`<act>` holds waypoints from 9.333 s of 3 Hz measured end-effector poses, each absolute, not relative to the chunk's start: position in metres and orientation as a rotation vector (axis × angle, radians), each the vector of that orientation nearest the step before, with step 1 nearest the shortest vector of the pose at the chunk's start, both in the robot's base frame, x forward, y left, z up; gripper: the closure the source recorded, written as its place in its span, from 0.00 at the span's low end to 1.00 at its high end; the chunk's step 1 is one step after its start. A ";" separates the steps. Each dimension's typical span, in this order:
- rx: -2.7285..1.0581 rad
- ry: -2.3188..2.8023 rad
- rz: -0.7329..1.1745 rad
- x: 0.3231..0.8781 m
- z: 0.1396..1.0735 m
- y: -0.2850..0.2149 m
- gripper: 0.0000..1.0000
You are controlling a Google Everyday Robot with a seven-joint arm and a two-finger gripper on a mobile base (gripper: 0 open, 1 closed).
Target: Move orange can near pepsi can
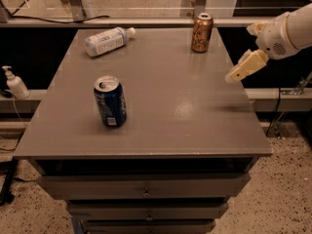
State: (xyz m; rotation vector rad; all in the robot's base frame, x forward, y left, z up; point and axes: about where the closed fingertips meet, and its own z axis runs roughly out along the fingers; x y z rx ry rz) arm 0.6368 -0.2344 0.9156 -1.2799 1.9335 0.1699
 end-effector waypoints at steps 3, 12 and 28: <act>-1.110 1.887 0.281 0.687 0.887 -0.223 0.00; -0.761 1.709 0.667 0.823 0.884 -0.177 1.00; -1.471 1.326 1.092 0.521 0.863 0.048 0.82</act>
Offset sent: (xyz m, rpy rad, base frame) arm 0.0361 0.0145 -0.0269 0.1492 -0.0211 -0.0480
